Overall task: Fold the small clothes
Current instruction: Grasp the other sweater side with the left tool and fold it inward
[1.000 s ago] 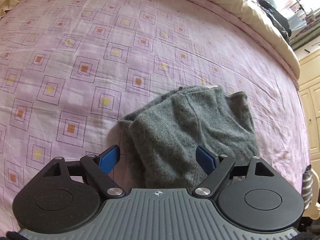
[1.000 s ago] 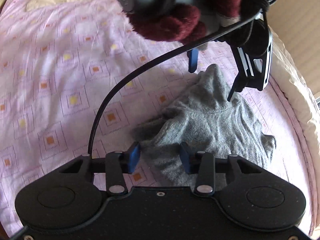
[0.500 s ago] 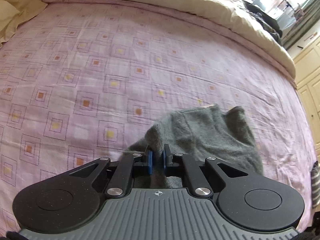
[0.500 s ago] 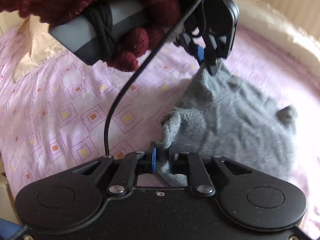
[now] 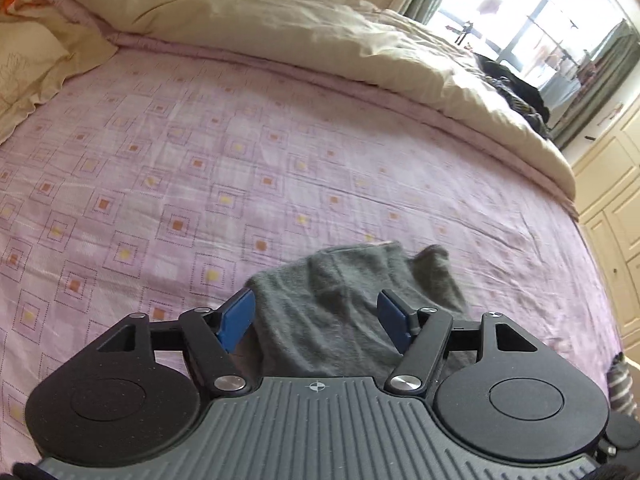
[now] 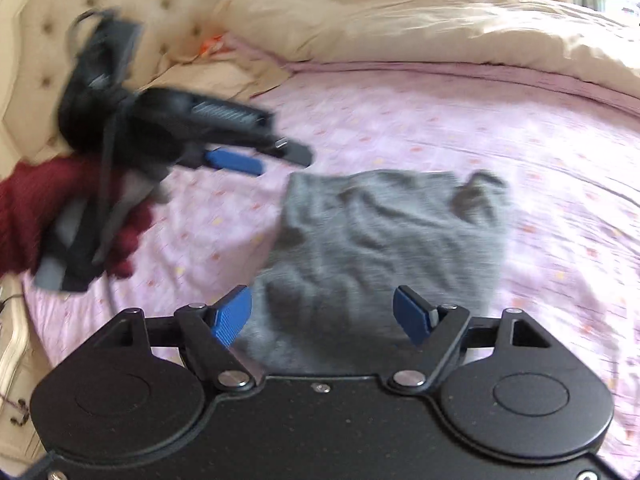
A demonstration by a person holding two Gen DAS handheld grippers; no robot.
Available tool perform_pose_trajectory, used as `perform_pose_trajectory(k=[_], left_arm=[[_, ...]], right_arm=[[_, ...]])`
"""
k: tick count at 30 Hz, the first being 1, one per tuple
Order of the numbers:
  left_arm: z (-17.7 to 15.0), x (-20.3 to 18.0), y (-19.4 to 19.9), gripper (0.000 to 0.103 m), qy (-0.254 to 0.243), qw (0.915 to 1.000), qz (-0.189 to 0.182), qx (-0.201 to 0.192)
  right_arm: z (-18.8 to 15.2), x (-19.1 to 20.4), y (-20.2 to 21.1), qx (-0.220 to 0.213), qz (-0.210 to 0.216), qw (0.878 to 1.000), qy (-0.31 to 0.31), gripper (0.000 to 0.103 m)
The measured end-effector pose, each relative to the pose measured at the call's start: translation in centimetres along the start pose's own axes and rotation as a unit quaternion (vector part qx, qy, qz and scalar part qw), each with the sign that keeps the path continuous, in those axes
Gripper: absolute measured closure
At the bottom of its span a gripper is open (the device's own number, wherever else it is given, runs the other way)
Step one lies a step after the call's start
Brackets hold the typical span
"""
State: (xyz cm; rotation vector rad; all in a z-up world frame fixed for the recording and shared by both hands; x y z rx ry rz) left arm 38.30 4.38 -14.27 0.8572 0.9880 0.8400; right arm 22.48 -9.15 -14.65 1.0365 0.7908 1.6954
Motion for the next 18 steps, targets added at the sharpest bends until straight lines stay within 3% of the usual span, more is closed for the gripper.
perform_pose_trajectory(k=[3,7,13,18], left_arm=[[-1.3,-3.2,-0.7,0.033,-0.034,0.9994,-0.009,0.001],[-2.9,-5.4,-3.6,0.033,-0.058,0.9977,-0.016,0.031],[-5.4,-2.6,-8.3,0.03,-0.047,0.9938,0.053,0.086],[-5.3,-2.0,-8.6,0.024,-0.06,0.993,0.05,0.088]], right_arm=[[0.3,-3.3,0.3,-0.001,-0.026,0.999,-0.039,0.022],[0.4,-7.3,0.2,-0.003,-0.044,0.995,-0.087,0.022],[2.1,-10.1,-0.1,-0.012,-0.05,0.994,-0.092,0.022],[4.4,-10.5,-2.8,0.004,-0.047,0.997,-0.065,0.022]])
Point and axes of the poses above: each gripper's, at about its wrist camera, not at the fingertips, and y roughly against the way its jaws point, x to its left, z to its top, the point moved 8 cm from there along -y, roughly the way its jaws point, and after that the axes turned 15 degrees about x, right-handed, at the moved point
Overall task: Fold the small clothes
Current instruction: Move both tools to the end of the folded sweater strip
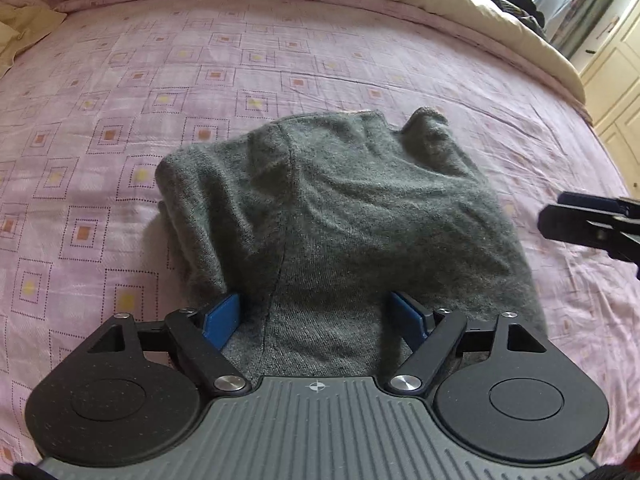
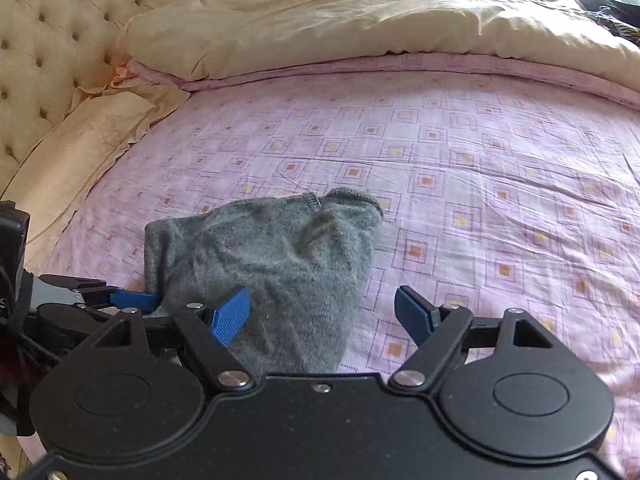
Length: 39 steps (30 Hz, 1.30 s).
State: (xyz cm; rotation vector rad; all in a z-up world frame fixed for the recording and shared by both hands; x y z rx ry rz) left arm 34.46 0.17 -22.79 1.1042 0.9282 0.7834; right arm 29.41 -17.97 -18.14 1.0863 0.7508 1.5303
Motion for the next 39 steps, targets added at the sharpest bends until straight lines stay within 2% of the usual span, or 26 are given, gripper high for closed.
perform_pose_trajectory(k=[3,6,10,14,18,22,26,32,35,39], left_arm=[[-0.2,-0.2,-0.2,0.023,0.0,1.0,0.003,0.002],[-0.3,-0.4,-0.4,0.022,0.005,1.0,0.005,0.002],[-0.3,-0.4,-0.5,0.022,0.006,1.0,0.006,0.002],[-0.3,-0.5,-0.5,0.021,0.006,1.0,0.005,0.004],[-0.2,-0.5,0.2,0.019,0.017,0.9998,-0.013,0.0],[-0.9,0.0,2.1,0.017,0.048,0.9979,-0.04,-0.014],[-2.4,1.2,3.3,0.014,0.084,0.9953,-0.046,-0.016],[-4.7,4.1,2.7,0.014,0.148,0.9872,-0.058,0.009],[-4.9,4.8,2.1,0.014,0.157,0.9849,-0.07,0.019],[-4.1,4.6,1.2,0.014,0.154,0.9827,-0.099,0.023]], right_arm=[[1.0,0.0,-2.6,0.023,-0.003,0.999,0.025,0.022],[2.3,-1.6,-5.4,0.052,-0.022,0.998,0.028,0.022],[4.3,-6.0,-7.5,0.077,-0.06,0.995,-0.024,0.021],[5.4,-9.7,-6.7,0.072,-0.082,0.991,-0.076,0.021],[4.9,-10.9,-3.5,0.028,-0.029,0.992,-0.119,0.02],[2.5,-9.7,-1.2,0.014,0.034,0.991,-0.127,0.015],[-0.9,-7.4,-0.2,0.027,0.087,0.987,-0.136,0.014],[-5.5,-3.4,-0.6,0.066,0.139,0.978,-0.142,0.014],[-6.9,-2.2,-1.1,0.081,0.155,0.974,-0.145,0.014],[-7.1,-1.1,-2.0,0.094,0.17,0.971,-0.14,0.014]])
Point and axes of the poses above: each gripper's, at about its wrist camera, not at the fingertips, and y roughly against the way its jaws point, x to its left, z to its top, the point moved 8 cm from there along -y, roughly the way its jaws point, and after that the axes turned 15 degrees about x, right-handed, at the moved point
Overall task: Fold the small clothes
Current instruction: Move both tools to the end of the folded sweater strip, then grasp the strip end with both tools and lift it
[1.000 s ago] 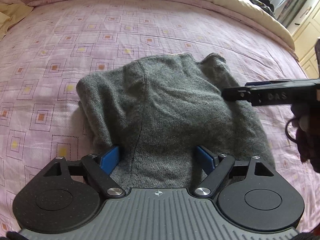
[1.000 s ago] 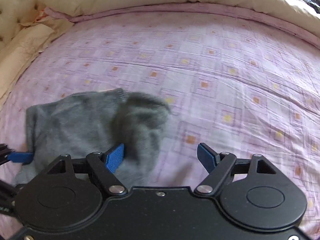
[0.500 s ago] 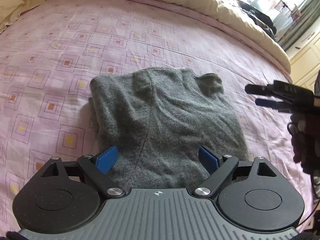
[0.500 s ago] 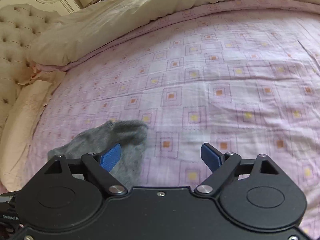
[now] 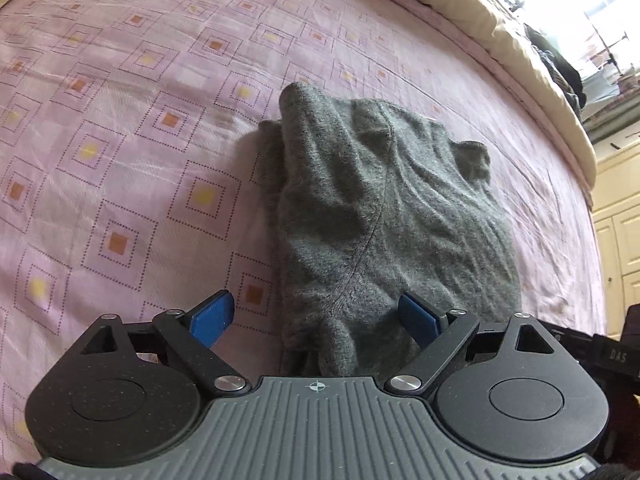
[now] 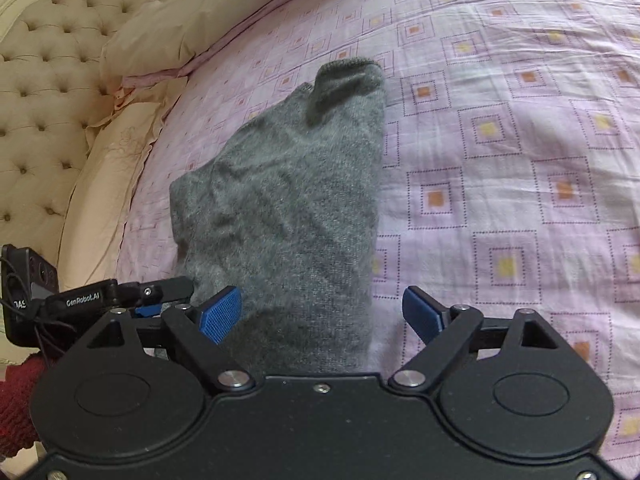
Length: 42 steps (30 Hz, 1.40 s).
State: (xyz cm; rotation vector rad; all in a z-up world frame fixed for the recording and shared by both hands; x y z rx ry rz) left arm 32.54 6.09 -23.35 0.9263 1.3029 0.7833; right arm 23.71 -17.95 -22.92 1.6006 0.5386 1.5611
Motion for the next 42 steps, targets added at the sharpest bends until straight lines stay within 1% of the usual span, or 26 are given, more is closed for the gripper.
perform_pose_trajectory(k=[4,5,9,10,11,12,13,15,18,21,23,24,25,26,27,28,29,30,31,32,36,39,42], left_arm=[[1.4,-0.8,-1.5,0.013,-0.003,0.9996,-0.024,0.015],[1.6,-1.1,-1.7,0.009,-0.006,0.9995,-0.028,0.015],[1.4,-2.0,-2.3,0.003,-0.021,0.9986,-0.044,0.023],[1.2,-2.1,-2.4,0.002,-0.024,0.9983,-0.048,0.024],[1.1,-2.2,-2.4,0.002,-0.025,0.9978,-0.055,0.026],[0.9,-2.2,-2.5,0.002,-0.023,0.9974,-0.062,0.028],[0.8,-2.1,-2.5,0.002,-0.018,0.9969,-0.07,0.03],[0.3,-1.9,-2.6,0.002,-0.002,0.9952,-0.091,0.034],[-0.4,-1.6,-2.7,0.002,0.011,0.993,-0.112,0.036],[-1.0,-1.6,-2.7,0.002,0.018,0.9922,-0.118,0.035],[-1.2,-1.6,-2.7,0.002,0.025,0.9915,-0.121,0.04],[-1.3,-1.7,-2.8,0.002,0.028,0.9909,-0.124,0.043],[-1.4,-1.7,-2.8,0.003,0.029,0.9904,-0.127,0.047],[-1.4,-1.7,-2.9,0.007,0.027,0.9902,-0.128,0.049],[-1.4,-1.7,-2.8,0.014,0.021,0.9902,-0.129,0.049],[-1.4,-1.7,-3.0,0.036,0.017,0.99,-0.129,0.055],[-1.5,-1.4,-3.1,0.065,0.015,0.9895,-0.13,0.062],[-1.7,-1.3,-3.4,0.073,0.015,0.987,-0.141,0.075],[-1.9,-1.2,-3.5,0.074,0.017,0.9837,-0.158,0.083],[-2.0,-1.1,-3.6,0.075,0.014,0.9828,-0.163,0.086],[-3.0,-2.0,-3.3,0.077,-0.021,0.9829,-0.156,0.095],[-4.8,-3.3,-3.1,0.077,-0.037,0.9813,-0.156,0.106],[-7.4,-5.0,-3.2,0.077,-0.052,0.9805,-0.15,0.116]], right_arm=[[1.6,0.6,-1.1,0.006,0.003,1.0,0.015,0.014],[2.4,0.6,-1.5,0.008,0.002,1.0,0.019,0.014],[5.3,0.6,-2.7,0.013,0.016,1.0,0.018,0.012],[6.0,0.7,-3.1,0.014,0.021,1.0,0.017,0.009],[6.6,0.8,-3.4,0.014,0.026,0.999,0.018,0.007],[7.2,1.0,-3.6,0.013,0.033,0.999,0.021,0.002],[7.6,1.2,-3.8,0.013,0.039,0.999,0.022,0.0],[8.1,1.6,-4.2,0.015,0.04,0.999,0.026,0.0],[8.2,1.7,-4.3,0.013,0.046,0.998,0.027,0.0],[7.8,1.5,-4.1,0.013,0.059,0.998,0.022,0.0],[7.7,1.4,-4.1,0.017,0.06,0.998,0.019,0.002],[7.7,1.4,-4.0,0.019,0.056,0.998,0.018,0.008],[7.6,1.3,-3.9,0.021,0.051,0.998,0.017,0.022],[7.7,1.2,-3.9,0.023,0.042,0.999,0.015,0.032],[7.6,0.9,-3.8,0.026,0.033,0.999,0.012,0.047],[7.5,0.7,-3.7,0.031,0.029,0.999,0.01,0.052],[7.4,0.6,-3.5,0.032,0.028,0.999,0.009,0.054],[7.3,0.7,-3.3,0.032,0.026,0.999,0.008,0.055],[7.2,0.8,-3.1,0.031,0.021,0.999,0.006,0.056],[7.1,1.0,-2.9,0.029,0.018,0.999,0.004,0.057],[6.0,1.5,-1.8,0.019,0.002,1.0,-0.002,0.059],[3.8,1.1,-0.7,0.023,-0.011,1.0,0.0,0.059],[0.7,-0.2,1.0,0.026,-0.016,0.999,-0.008,0.059]])
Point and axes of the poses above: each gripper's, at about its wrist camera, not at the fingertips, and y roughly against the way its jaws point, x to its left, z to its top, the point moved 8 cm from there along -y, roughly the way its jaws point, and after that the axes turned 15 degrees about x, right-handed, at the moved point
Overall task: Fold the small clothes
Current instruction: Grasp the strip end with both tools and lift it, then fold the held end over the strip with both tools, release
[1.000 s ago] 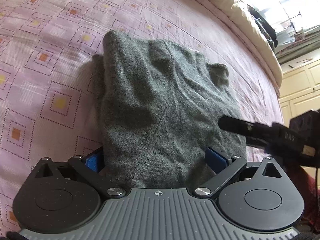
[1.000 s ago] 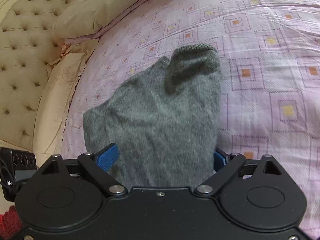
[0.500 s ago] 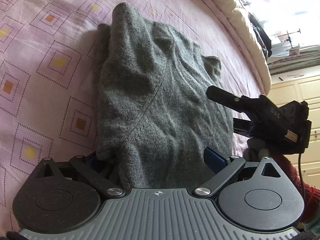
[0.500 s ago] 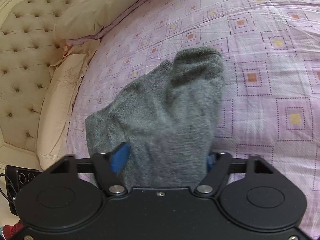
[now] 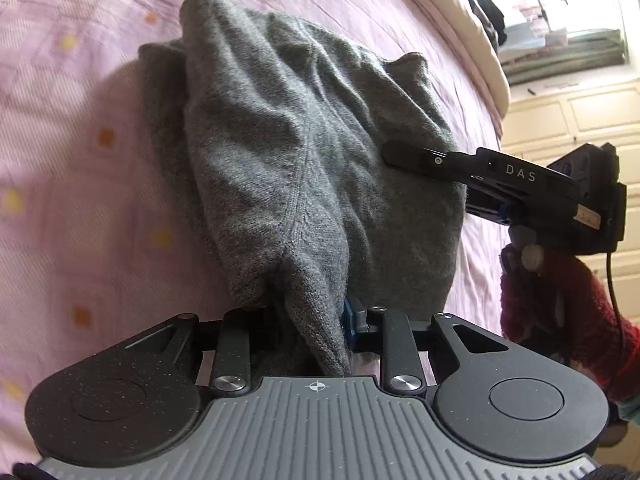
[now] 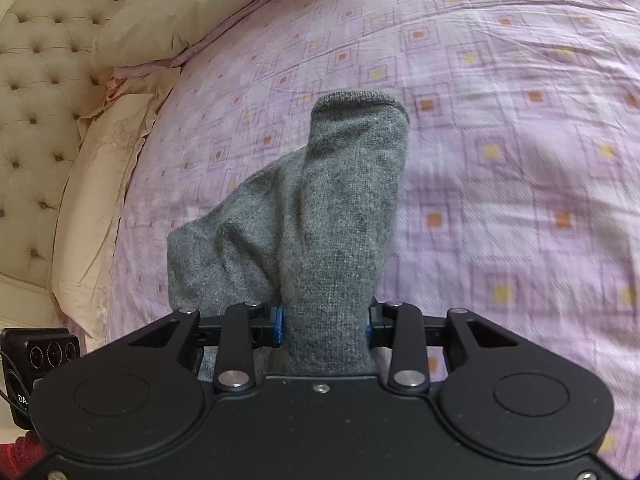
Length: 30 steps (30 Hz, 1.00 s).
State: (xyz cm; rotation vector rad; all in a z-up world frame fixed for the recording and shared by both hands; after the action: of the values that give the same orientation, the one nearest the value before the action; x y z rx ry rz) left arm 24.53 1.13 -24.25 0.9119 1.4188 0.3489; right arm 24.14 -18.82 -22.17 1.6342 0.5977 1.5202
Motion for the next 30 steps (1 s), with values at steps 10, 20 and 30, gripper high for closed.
perform_pose_trajectory(k=[10,20,30], left_arm=[[-9.4,-4.4,-6.3,0.077,-0.016,0.9989,0.021,0.039],[-12.6,-2.4,-5.2,0.064,0.017,0.9826,0.179,-0.047],[-12.9,-10.6,-1.9,0.064,-0.11,0.9577,0.232,-0.129]], right_arm=[[-11.0,-5.8,3.8,-0.002,-0.014,0.999,-0.037,0.047],[-13.5,-6.9,7.5,-0.089,-0.104,0.991,-0.013,0.028],[-13.9,-5.9,9.1,-0.119,-0.134,0.983,0.031,0.021]])
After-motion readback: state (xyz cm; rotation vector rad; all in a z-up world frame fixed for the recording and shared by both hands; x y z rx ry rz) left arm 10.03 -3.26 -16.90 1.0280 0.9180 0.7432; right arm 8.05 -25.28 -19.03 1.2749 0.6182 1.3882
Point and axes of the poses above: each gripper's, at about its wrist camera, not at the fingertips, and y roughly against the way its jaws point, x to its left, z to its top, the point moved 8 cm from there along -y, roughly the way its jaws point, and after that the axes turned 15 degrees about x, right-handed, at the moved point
